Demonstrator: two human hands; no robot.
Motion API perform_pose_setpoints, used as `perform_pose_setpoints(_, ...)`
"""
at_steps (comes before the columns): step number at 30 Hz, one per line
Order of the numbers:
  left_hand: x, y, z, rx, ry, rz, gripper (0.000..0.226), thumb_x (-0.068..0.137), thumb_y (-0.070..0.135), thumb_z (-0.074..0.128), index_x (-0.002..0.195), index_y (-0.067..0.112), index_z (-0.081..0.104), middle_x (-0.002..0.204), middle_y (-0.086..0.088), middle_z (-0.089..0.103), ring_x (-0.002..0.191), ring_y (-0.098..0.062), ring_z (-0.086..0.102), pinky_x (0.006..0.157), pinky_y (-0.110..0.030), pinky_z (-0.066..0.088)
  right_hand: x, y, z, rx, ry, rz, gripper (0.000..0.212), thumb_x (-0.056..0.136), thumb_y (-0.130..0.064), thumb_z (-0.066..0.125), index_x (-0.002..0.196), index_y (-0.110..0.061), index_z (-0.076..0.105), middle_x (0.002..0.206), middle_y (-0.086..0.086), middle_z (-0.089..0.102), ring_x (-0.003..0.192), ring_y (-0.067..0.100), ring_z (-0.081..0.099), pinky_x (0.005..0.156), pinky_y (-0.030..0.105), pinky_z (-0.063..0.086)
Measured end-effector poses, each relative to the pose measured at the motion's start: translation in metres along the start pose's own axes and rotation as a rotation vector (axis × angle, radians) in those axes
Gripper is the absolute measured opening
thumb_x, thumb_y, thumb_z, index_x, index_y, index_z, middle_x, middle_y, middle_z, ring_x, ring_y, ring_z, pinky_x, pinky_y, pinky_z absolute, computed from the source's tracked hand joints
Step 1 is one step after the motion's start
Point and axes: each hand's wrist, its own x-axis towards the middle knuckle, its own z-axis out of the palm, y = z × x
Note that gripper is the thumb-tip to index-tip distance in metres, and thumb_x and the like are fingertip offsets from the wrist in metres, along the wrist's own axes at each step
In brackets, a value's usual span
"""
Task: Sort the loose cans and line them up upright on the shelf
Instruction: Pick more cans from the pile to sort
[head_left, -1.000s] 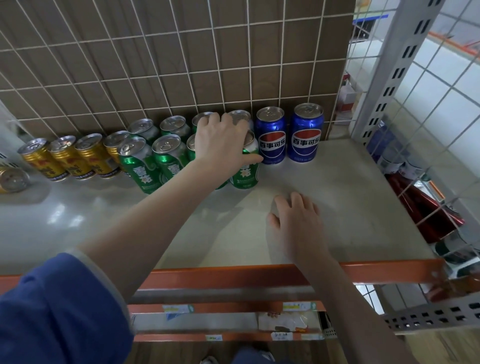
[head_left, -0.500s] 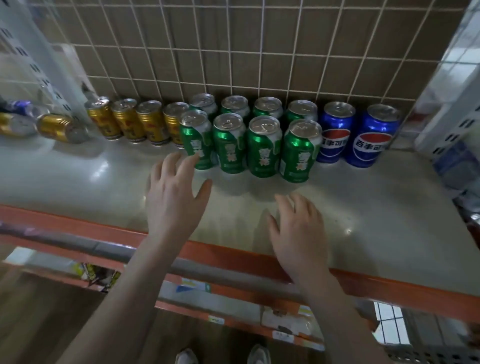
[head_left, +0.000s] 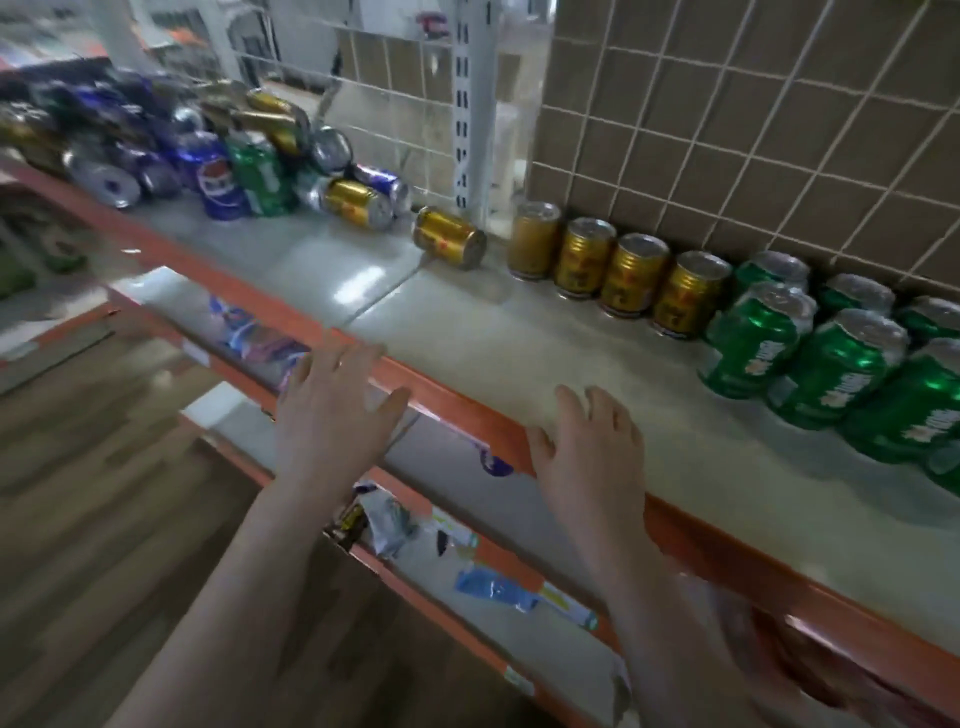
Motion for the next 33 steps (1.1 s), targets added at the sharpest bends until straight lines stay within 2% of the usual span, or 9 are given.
perform_pose_setpoints(3, 0.020, -0.068, -0.031, -0.003, 0.058, -0.019, 0.053, 0.080, 0.048, 0.054, 0.120, 0.014, 0.061, 0.124, -0.011, 0.057, 0.112, -0.037, 0.052, 0.092, -0.044, 0.042, 0.011, -0.078, 0.021, 0.037, 0.000, -0.015, 0.043, 0.067, -0.021, 0.081, 0.103, -0.005, 0.066, 0.094, 0.021, 0.063, 0.090, 0.039, 0.062, 0.077, 0.043, 0.051)
perform_pose_setpoints(7, 0.052, -0.144, -0.067, 0.034, 0.089, -0.019, 0.047, 0.081, 0.035, 0.066, 0.124, 0.016, 0.059, 0.130, -0.010, 0.055, 0.114, -0.034, 0.053, 0.090, -0.040, 0.042, 0.029, -0.168, 0.043, 0.054, 0.011, -0.040, 0.040, 0.072, -0.023, 0.078, 0.104, -0.003, 0.065, 0.094, 0.023, 0.063, 0.086, 0.042, 0.062, 0.072, 0.045, 0.052)
perform_pose_setpoints(10, 0.077, -0.189, -0.083, 0.030, 0.078, -0.031, 0.049, 0.083, 0.035, 0.064, 0.125, 0.013, 0.058, 0.130, -0.013, 0.054, 0.115, -0.035, 0.052, 0.091, -0.041, 0.041, 0.049, -0.218, 0.056, 0.088, 0.009, -0.059, 0.039, 0.078, -0.025, 0.073, 0.109, -0.003, 0.062, 0.101, 0.024, 0.062, 0.091, 0.043, 0.060, 0.074, 0.046, 0.050)
perform_pose_setpoints(12, 0.098, -0.214, -0.089, 0.030, 0.101, -0.031, 0.048, 0.085, 0.037, 0.061, 0.125, 0.011, 0.058, 0.129, -0.014, 0.055, 0.115, -0.036, 0.051, 0.092, -0.041, 0.042, 0.065, -0.246, 0.064, 0.097, 0.005, -0.071, 0.041, 0.083, -0.025, 0.067, 0.117, -0.004, 0.059, 0.111, 0.023, 0.059, 0.103, 0.042, 0.056, 0.082, 0.047, 0.047)
perform_pose_setpoints(18, 0.180, -0.270, -0.089, -0.001, 0.100, -0.027, 0.049, 0.089, 0.035, 0.058, 0.133, 0.014, 0.049, 0.141, -0.009, 0.044, 0.131, -0.031, 0.035, 0.101, -0.044, 0.036, 0.128, -0.310, 0.100, 0.067, -0.014, -0.076, 0.047, 0.093, -0.033, 0.052, 0.134, -0.011, 0.047, 0.133, 0.016, 0.049, 0.124, 0.033, 0.043, 0.102, 0.042, 0.033)
perform_pose_setpoints(25, 0.301, -0.326, -0.089, 0.011, 0.097, 0.057, 0.053, 0.088, 0.038, 0.058, 0.135, 0.016, 0.045, 0.142, -0.007, 0.042, 0.129, -0.031, 0.039, 0.100, -0.042, 0.038, 0.218, -0.371, 0.144, 0.102, 0.043, -0.020, 0.044, 0.090, -0.026, 0.058, 0.129, -0.007, 0.051, 0.126, 0.020, 0.052, 0.114, 0.038, 0.047, 0.095, 0.046, 0.037)
perform_pose_setpoints(30, 0.363, -0.339, -0.091, -0.043, 0.048, 0.170, 0.056, 0.088, 0.039, 0.059, 0.137, 0.016, 0.044, 0.145, -0.008, 0.039, 0.133, -0.029, 0.035, 0.106, -0.042, 0.031, 0.260, -0.399, 0.149, 0.077, 0.057, 0.028, 0.045, 0.091, -0.025, 0.056, 0.133, -0.010, 0.048, 0.130, 0.016, 0.050, 0.119, 0.035, 0.044, 0.098, 0.042, 0.035)
perform_pose_setpoints(33, 0.390, -0.341, -0.086, -0.066, 0.000, 0.240, 0.057, 0.088, 0.041, 0.060, 0.137, 0.015, 0.044, 0.142, -0.007, 0.042, 0.131, -0.028, 0.036, 0.104, -0.039, 0.033, 0.279, -0.409, 0.151, 0.077, 0.058, 0.060, 0.047, 0.090, -0.025, 0.057, 0.133, -0.009, 0.047, 0.132, 0.017, 0.049, 0.122, 0.035, 0.043, 0.100, 0.043, 0.034)
